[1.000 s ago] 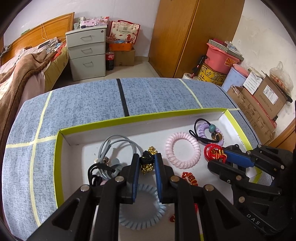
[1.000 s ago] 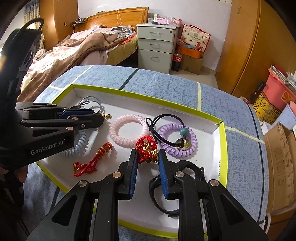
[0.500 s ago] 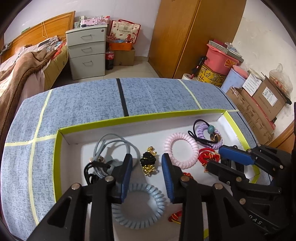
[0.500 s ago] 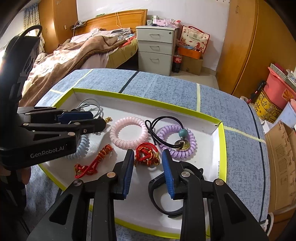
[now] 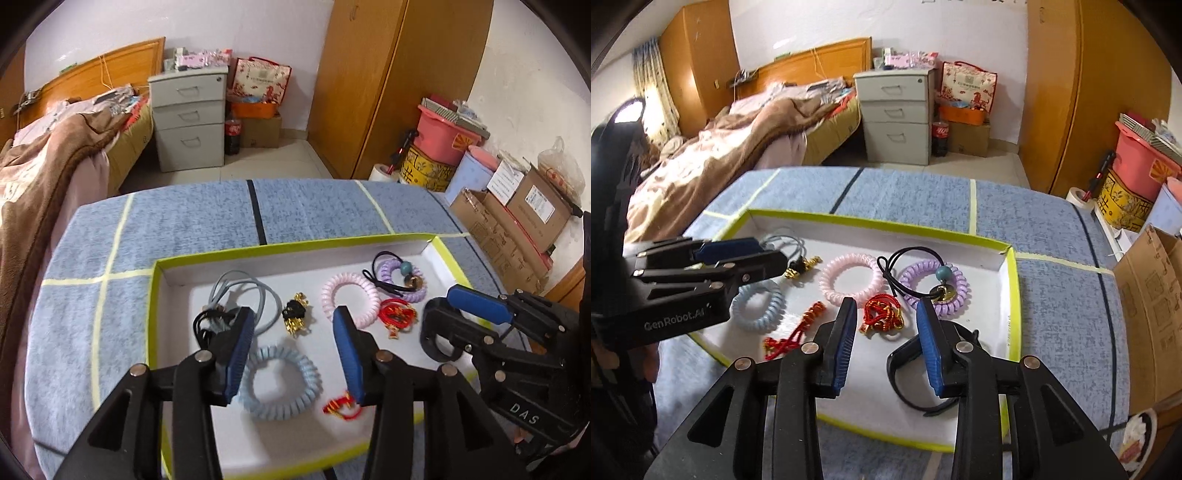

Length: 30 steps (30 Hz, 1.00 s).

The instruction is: Organize jewelry

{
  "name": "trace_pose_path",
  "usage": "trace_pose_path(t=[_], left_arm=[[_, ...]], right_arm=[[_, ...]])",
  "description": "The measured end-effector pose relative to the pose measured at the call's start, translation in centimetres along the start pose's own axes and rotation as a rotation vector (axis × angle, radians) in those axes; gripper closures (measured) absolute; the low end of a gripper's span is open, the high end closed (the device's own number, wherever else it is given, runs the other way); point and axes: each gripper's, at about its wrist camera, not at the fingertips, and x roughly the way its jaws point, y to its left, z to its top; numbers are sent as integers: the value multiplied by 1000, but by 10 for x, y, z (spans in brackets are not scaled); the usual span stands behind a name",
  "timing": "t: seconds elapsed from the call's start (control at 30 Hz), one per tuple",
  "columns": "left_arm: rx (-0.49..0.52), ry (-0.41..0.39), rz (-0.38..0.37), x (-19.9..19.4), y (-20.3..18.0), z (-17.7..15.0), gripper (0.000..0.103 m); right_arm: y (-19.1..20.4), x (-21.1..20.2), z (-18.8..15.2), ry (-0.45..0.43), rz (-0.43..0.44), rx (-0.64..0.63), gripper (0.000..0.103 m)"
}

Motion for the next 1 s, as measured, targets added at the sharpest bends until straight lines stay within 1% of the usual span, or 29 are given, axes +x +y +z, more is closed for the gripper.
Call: trace_pose_path(t=[0.03,0.07,0.1,0.17,0.3,0.37,0.4,0.47,0.57,0.73,0.87,1.0], left_arm=[[-7,-13,13,-7,-1,-4,52],[-11,-22,22,-12,-2,-6,51],[-17,-29,22,-16,-1,-9,50],[-41,-39,13,-27,-1,-18,49],[-44,-69,72,-47,-8,-37,48],[-56,-72,69,-53,-10,-46,46],[-59,-72,83,-55,-11,-50,45],[-39,-83,141,-60,-17,-58,45],[-44,-90,175,-66,-20,-67,45],[-49,-133,229,-81,-26,-80,45],[-87,-156,253,-89,-27,-86,45],[-104,-170,268,-94,-27,-90,45]], right_arm=[[2,-7,-1,-15,-1,4,66],[3,-12,-2,-26,-4,10,62],[4,-16,-3,-35,-6,13,61],[8,-29,-8,-65,-21,30,61],[13,-48,-17,-94,-21,44,60],[19,-56,-24,-108,-28,39,60],[21,-60,-27,-110,-31,41,60],[24,-67,-33,-125,-34,41,60],[27,-75,-40,-135,-37,48,60],[29,-84,-53,-146,-42,65,60],[32,-87,-62,-143,-49,65,60],[35,-90,-68,-143,-40,63,60]])
